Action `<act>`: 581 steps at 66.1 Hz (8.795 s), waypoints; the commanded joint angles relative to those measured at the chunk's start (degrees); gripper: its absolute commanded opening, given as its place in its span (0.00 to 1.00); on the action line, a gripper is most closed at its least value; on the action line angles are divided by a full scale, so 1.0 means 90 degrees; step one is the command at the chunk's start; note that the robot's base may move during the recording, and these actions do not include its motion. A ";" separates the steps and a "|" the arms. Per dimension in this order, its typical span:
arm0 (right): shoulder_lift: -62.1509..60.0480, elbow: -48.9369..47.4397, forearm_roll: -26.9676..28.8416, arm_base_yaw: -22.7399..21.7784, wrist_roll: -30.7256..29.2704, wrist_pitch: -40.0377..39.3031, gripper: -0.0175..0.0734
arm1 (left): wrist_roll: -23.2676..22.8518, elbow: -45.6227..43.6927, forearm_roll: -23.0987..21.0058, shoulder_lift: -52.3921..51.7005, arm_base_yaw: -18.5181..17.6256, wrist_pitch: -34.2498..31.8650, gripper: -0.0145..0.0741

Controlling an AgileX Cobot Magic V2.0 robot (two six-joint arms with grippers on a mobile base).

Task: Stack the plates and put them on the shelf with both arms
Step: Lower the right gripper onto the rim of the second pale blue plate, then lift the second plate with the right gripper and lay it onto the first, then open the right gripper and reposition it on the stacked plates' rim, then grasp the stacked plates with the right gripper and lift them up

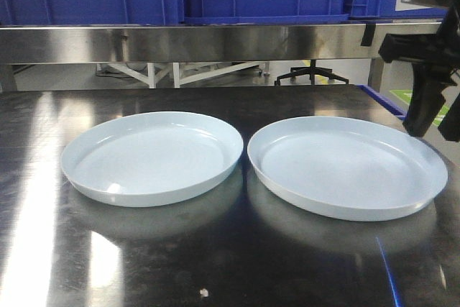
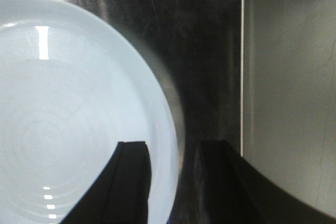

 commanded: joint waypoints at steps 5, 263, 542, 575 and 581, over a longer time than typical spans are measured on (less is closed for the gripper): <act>-0.0107 -0.0203 0.0038 0.0007 -0.0072 -0.0148 0.58 | -0.0003 -0.0175 0.0072 0.0024 -0.0012 -0.0482 0.26; 0.0966 -0.2869 0.0402 0.2576 -0.0024 -0.0289 0.26 | -0.0003 -0.0175 0.0072 0.0024 -0.0012 -0.0482 0.26; -0.5286 0.1111 -0.0270 0.0879 -0.0024 -0.0857 0.25 | -0.0003 -0.0175 0.0072 0.0024 -0.0012 -0.0482 0.26; -0.6450 0.1888 -0.0195 0.0800 -0.0024 -0.0641 0.25 | -0.0003 -0.0175 0.0072 0.0024 -0.0012 -0.0482 0.26; -0.6450 0.1888 -0.0195 0.0800 -0.0024 -0.0573 0.25 | -0.0003 -0.0175 0.0072 0.0024 -0.0012 -0.0482 0.26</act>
